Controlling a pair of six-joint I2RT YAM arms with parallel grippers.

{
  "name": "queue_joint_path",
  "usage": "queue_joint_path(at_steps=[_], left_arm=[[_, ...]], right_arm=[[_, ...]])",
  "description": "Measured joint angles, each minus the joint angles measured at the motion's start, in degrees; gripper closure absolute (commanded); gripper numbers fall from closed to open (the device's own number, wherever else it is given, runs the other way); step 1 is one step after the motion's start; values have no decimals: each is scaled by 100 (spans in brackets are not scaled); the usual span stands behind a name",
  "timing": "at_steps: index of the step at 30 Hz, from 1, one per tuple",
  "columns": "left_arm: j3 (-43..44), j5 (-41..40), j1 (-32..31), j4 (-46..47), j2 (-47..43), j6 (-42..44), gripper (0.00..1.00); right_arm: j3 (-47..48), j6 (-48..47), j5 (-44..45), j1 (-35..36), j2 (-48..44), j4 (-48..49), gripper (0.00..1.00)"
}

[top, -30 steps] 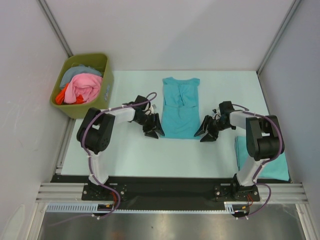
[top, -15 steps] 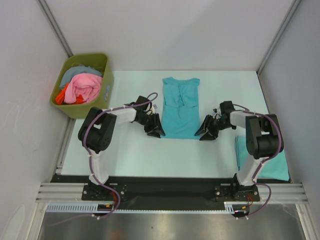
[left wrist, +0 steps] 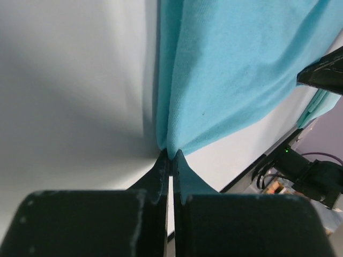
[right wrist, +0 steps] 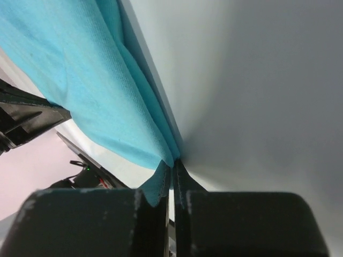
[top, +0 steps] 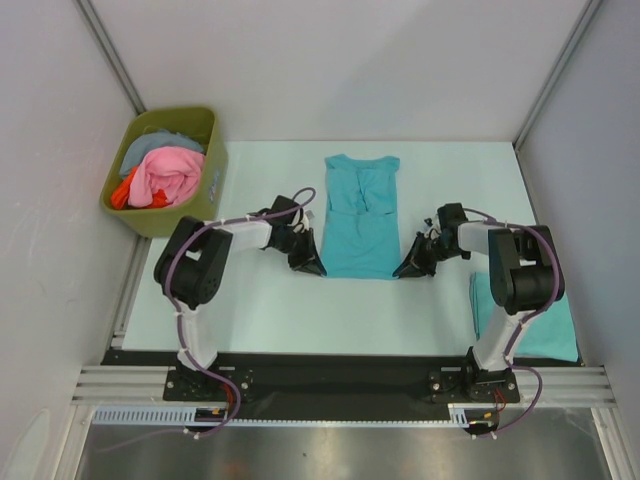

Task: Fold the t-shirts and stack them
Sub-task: Fold the tshirt

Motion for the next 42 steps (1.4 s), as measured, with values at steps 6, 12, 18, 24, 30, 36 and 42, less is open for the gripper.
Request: queue_joint_path(at_steps=[6, 12, 18, 24, 30, 36, 42], left_arm=[[-1231, -142, -203, 721, -844, -179, 100], [-2636, -243, -640, 988, -1982, -507, 100], [-3176, -704, -1075, 710, -2868, -750, 100], [-3460, -940, -1307, 546, -3768, -1075, 100], [-3952, -988, -1650, 581, -4033, -1475, 100], [-4002, -1143, -1803, 337, -4592, -1663, 100], [-3104, -1506, -1818, -595, -4907, -1547, 100]], right_arm=[[-507, -63, 269, 234, -538, 96, 100], [-1703, 87, 389, 669, -1674, 15, 100], [-2280, 387, 544, 1156, -2671, -221, 100], [-2518, 632, 634, 1300, -3604, -527, 100], [-2896, 800, 651, 1384, -4153, -750, 100], [-2990, 966, 691, 1567, -4470, -1001, 100], [-2284, 933, 809, 1464, -4732, -1665, 100]])
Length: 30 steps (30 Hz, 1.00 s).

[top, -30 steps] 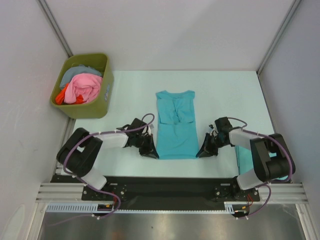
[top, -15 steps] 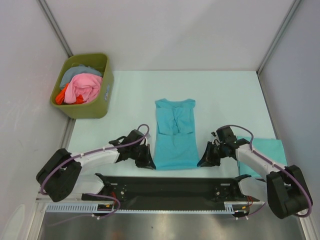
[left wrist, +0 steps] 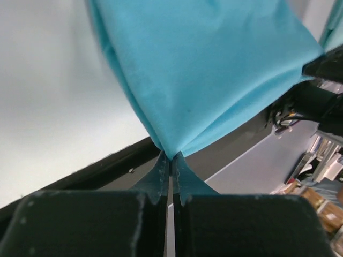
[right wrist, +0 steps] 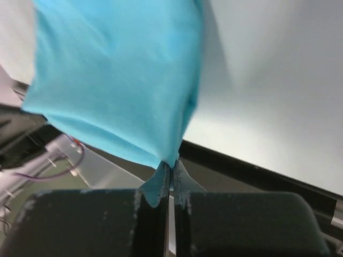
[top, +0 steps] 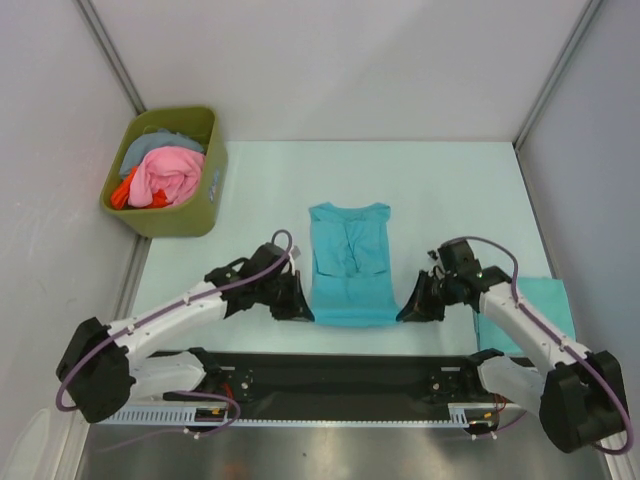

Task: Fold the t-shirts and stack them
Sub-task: Fold the tshirt

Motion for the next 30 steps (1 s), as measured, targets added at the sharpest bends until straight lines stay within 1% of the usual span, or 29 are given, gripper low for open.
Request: queue_joint_path(at_steps=[4, 7, 12, 15, 21, 30], left_arm=[[1082, -146, 260, -424, 439, 350, 100], [1827, -203, 704, -610, 907, 649, 100], [3049, -195, 1344, -800, 1864, 1119, 100], [3858, -175, 1563, -885, 2535, 1364, 100], [5093, -116, 1840, -1058, 3580, 1718, 100], [6102, 179, 2151, -1261, 4535, 1923, 100]], right_arm=[[1209, -321, 15, -525, 863, -212, 100], [2229, -586, -4, -778, 1753, -254, 100], [3823, -890, -22, -861, 2973, -361, 100], [4636, -1019, -50, -909, 3600, -422, 100], [5654, -1156, -116, -1025, 4572, -562, 100], [6603, -1176, -221, -1108, 5661, -658, 100]])
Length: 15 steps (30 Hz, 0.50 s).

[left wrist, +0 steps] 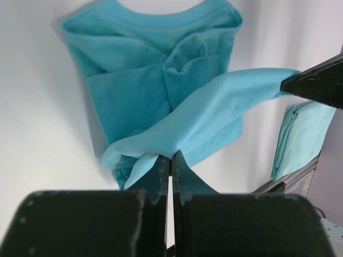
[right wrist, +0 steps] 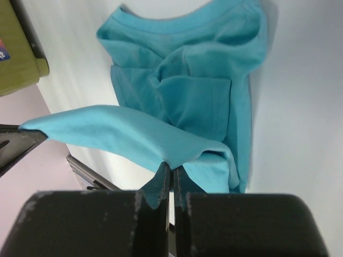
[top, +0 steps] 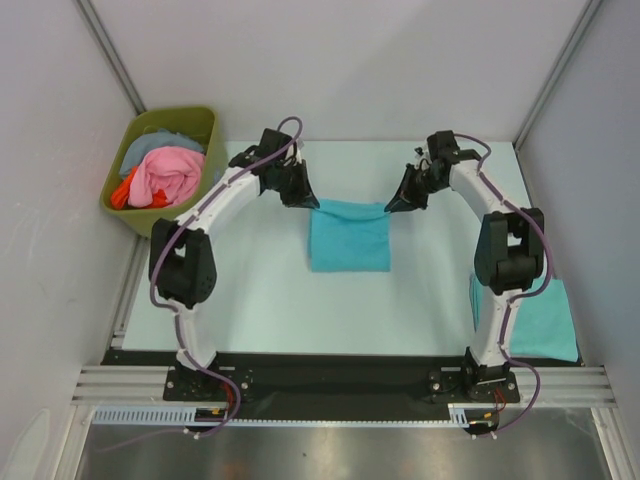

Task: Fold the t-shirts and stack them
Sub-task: Fold the tshirt

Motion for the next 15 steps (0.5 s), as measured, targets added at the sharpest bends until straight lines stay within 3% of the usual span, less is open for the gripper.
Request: queue_joint_path(at_steps=[15], left_arm=[[684, 621, 188, 227, 1349, -9, 100]], right_arm=[[1403, 2, -79, -109, 1043, -232, 100]])
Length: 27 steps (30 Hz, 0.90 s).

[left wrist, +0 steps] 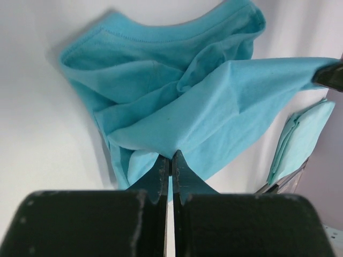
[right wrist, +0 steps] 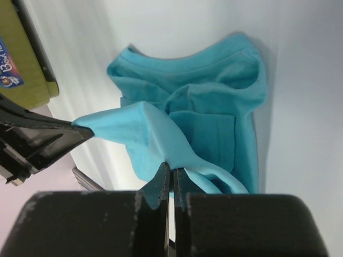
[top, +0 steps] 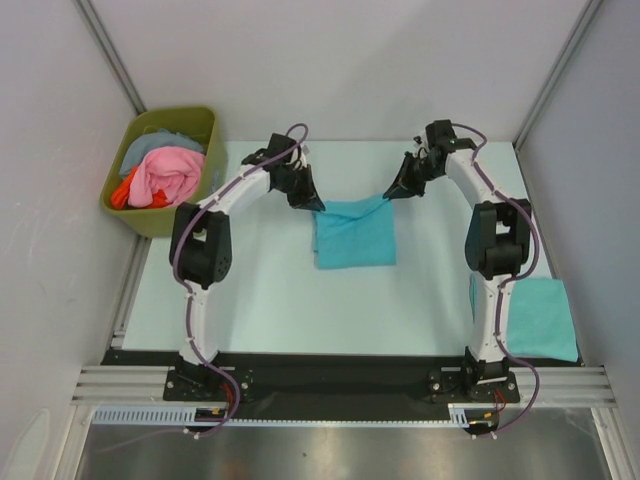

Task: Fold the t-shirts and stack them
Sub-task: Fold the tshirt

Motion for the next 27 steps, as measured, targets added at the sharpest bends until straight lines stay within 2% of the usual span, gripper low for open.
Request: queue_joint_path(at_steps=[7, 8, 10, 11, 12, 13, 14, 15, 17, 20, 22, 23, 25, 26, 27], left_arm=[[251, 138, 129, 282, 280, -197, 100], [284, 140, 151, 302, 323, -223, 99], [367, 138, 205, 341, 433, -271, 84], [428, 127, 234, 354, 507, -313, 81], [490, 92, 267, 372, 581, -365, 62], [529, 33, 302, 385, 645, -365, 52], [549, -70, 328, 378, 684, -387, 45], [566, -236, 361, 334, 708, -382, 41], [577, -610, 402, 234, 704, -343, 34], [608, -1084, 422, 192, 588, -227, 32], [603, -1329, 387, 122, 378, -90, 37], [586, -1364, 358, 127, 234, -33, 43], [404, -1300, 256, 273, -192, 87, 50], [299, -1145, 197, 358, -407, 116, 60], [166, -949, 122, 514, -625, 101, 63]], right_arm=[[833, 4, -120, -92, 960, -59, 96], [951, 7, -164, -107, 1093, -63, 91], [1263, 57, -254, -131, 1394, -48, 80], [1451, 96, -330, -149, 1554, -39, 75], [1698, 140, -396, -170, 1746, -50, 71], [1954, 188, -472, -195, 1928, -13, 67], [2127, 225, -516, -223, 2057, 24, 54], [2273, 315, -557, -256, 2170, 68, 47], [2334, 391, -577, -337, 2225, 109, 39], [2356, 345, -546, -417, 2179, 96, 38], [2284, 280, -490, -461, 2063, 37, 38], [2118, 223, -450, -468, 1926, 17, 43], [1670, 105, -398, -437, 1541, -15, 50], [1423, 92, -400, -407, 1351, 39, 63], [1058, 63, -411, -356, 1080, 129, 70]])
